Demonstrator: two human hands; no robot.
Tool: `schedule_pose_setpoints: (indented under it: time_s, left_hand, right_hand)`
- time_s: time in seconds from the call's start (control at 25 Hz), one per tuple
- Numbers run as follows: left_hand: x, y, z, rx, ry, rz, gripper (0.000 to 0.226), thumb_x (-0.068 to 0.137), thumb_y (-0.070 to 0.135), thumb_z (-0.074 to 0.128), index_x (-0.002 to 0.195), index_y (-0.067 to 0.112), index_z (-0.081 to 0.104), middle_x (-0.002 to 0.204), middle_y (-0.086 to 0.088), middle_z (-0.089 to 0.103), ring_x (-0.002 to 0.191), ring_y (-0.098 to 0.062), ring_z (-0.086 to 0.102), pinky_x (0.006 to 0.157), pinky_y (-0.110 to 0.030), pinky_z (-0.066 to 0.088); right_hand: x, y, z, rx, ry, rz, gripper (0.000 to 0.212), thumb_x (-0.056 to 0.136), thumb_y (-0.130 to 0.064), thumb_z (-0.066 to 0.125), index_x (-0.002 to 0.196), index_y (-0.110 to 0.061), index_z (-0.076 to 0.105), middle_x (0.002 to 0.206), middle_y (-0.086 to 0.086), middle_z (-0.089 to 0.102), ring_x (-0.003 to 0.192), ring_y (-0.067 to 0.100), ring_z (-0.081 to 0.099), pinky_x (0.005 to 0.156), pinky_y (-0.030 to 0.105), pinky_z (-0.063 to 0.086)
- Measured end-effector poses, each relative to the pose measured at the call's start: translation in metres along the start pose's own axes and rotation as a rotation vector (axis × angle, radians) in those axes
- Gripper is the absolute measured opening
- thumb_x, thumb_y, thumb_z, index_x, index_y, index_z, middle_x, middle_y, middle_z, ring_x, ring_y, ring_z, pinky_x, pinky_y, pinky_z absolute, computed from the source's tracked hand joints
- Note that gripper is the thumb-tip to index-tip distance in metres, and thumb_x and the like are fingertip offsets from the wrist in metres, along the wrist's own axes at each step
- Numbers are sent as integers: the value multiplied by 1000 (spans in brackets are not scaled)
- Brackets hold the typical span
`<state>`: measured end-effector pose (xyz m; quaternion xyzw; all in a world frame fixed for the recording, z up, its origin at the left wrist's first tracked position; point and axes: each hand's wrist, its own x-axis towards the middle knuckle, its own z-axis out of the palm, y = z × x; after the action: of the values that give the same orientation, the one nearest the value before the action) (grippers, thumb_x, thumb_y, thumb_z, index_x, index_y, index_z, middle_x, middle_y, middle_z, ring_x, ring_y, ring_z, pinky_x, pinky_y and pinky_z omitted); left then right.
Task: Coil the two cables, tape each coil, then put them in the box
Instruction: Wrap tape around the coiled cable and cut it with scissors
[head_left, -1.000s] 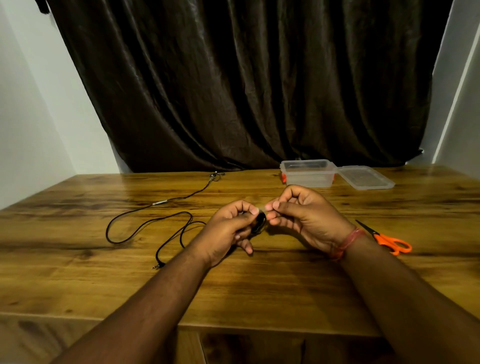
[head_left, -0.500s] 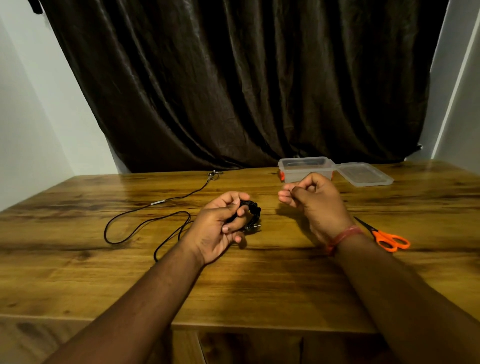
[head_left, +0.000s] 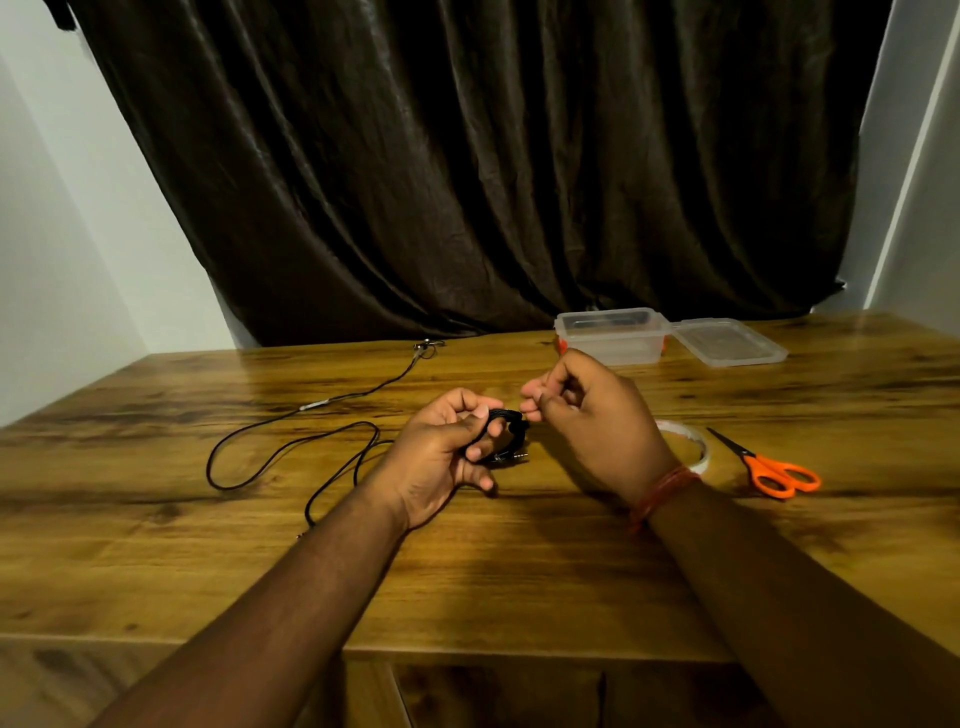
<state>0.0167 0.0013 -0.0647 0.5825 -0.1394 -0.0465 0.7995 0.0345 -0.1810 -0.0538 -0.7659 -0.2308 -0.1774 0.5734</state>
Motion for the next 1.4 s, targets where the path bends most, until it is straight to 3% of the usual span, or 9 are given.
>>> schedule_pose_setpoints:
  time_s: [0.2,0.32,0.44,0.64,0.92,1.04,1.12,1.28,1.4]
  left_hand:
    - [-2,2,2,15,37,-5,8,84,14,59,91,11,56,72,-2,54,48,-5,34,37,-18,34]
    - [-2,3,6,128,114,39,7,91,9,59,89,14,55,69,-1,60,48,-5,42,35,-17,29]
    - [-3,3,10,201,114,71,8,98,4,52,93,10,53,73,-4,69,46,-3,54,35,-18,31]
    - [-3,0,8,315,67,105,4,99,4,51,96,7,51,82,-9,71,39,-6,49,33,-20,33]
    - [-4,0,10,320,64,103,7,99,3,50,105,2,49,89,-17,65,45,-4,58,36,-19,33]
    - [-4,0,9,317,64,110,6,98,3,51,104,2,50,86,-15,66,46,-3,58,37,-18,33]
    - [-3,-1,7,317,49,112,3,98,4,52,100,4,51,83,-12,68,50,-4,59,39,-19,36]
    - [0,-3,3,335,33,97,5,97,5,55,96,10,53,81,-6,72,47,-6,46,41,-23,43]
    - [0,-4,2,334,30,93,6,97,5,55,96,11,54,81,-4,72,48,-7,41,41,-24,45]
  right_hand:
    - [-4,-5,2,-96,-23,-75,8,93,-2,58,85,-4,54,98,-7,70,85,-4,68,73,13,55]
    - [-5,-5,3,-117,-46,-103,8,93,-4,59,86,-6,55,100,-7,69,88,-4,67,75,14,55]
    - [-6,-5,3,-137,-65,-137,10,92,-6,61,85,-9,55,100,-6,70,93,-5,65,74,12,52]
    - [-8,-5,3,-207,-105,-170,10,93,-14,59,85,-12,53,101,-7,69,95,0,64,79,30,55]
    - [-8,-5,5,-177,-92,-151,10,94,-17,59,85,-16,53,99,-6,71,95,-3,64,77,26,55]
    - [-7,-5,5,-106,-69,-102,10,95,-17,59,86,-17,54,101,-7,72,98,-5,65,79,21,55]
    - [-6,-5,5,-58,-58,-83,10,95,-18,60,87,-17,55,99,-4,73,98,-3,66,81,24,56]
    - [-6,-3,5,-126,-31,-106,11,93,-23,61,84,-19,56,92,0,73,90,12,69,77,42,58]
    - [-6,-2,3,-207,-34,-166,11,93,-18,61,83,-18,55,92,-2,72,91,11,68,77,41,56]
